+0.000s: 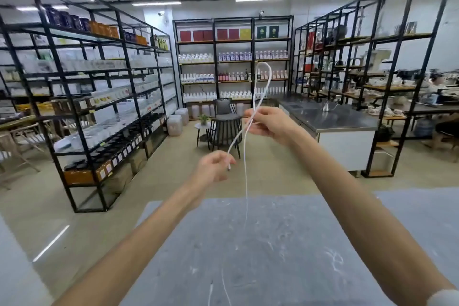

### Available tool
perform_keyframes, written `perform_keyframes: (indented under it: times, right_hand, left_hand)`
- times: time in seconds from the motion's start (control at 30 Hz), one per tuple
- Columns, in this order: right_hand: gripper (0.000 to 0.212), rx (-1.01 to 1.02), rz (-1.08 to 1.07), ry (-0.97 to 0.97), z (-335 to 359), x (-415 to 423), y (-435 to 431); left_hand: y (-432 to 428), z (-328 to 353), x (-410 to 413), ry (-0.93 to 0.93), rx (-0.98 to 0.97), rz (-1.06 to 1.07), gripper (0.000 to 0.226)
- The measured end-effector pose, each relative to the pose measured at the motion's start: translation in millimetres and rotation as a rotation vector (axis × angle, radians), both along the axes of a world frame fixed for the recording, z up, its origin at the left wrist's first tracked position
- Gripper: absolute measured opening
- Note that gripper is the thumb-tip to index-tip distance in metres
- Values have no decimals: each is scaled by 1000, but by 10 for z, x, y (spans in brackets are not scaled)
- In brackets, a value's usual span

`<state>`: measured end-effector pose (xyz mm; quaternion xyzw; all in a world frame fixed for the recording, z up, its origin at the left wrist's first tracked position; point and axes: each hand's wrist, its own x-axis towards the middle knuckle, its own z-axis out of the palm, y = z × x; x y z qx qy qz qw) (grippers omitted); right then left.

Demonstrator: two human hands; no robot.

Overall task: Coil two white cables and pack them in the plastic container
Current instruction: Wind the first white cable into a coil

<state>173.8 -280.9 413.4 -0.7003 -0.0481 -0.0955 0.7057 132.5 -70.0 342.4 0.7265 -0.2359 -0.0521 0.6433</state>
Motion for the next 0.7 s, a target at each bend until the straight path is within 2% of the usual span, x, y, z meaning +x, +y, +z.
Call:
perform_keyframes:
  times: [0.07,0.17,0.27,0.4,0.47,0.53,0.57,0.63,0.7]
  right_hand:
    - [18,179,114,3,79,9,29]
    - [20,477,150,-34,98,-62,-10]
    - [20,640,30,-147,129,-213,-364]
    - [17,678,-257,-344,266,-575,-1262]
    - [18,556,-484,-397,271,-775,-1776]
    - [15,204,-712,-343,186,-923,-2187]
    - [14,0,-749,-281,99,-964,-2345]
    - [14,-308,-653,-140,-142,-989,-2516]
    - [14,-502,-492,-23,-399,-979,-2519]
  left_hand:
    - [-121,-334,-11,32,51,-96,17]
    - [-313,-584,-7,112,43,-286,18]
    - [-423,-672,49,87,149,-376,23]
    - [-422,-638,200,89,282,-335,23]
    - [-419,-573,240,106,330,-339,22]
    - [-482,-466,234,150,251,-344,19]
    - [-572,-394,222,153,202,-315,18]
    - [-858,-258,173,102,163,-228,17]
    - [-1217,-164,72,102,138,-215,17]
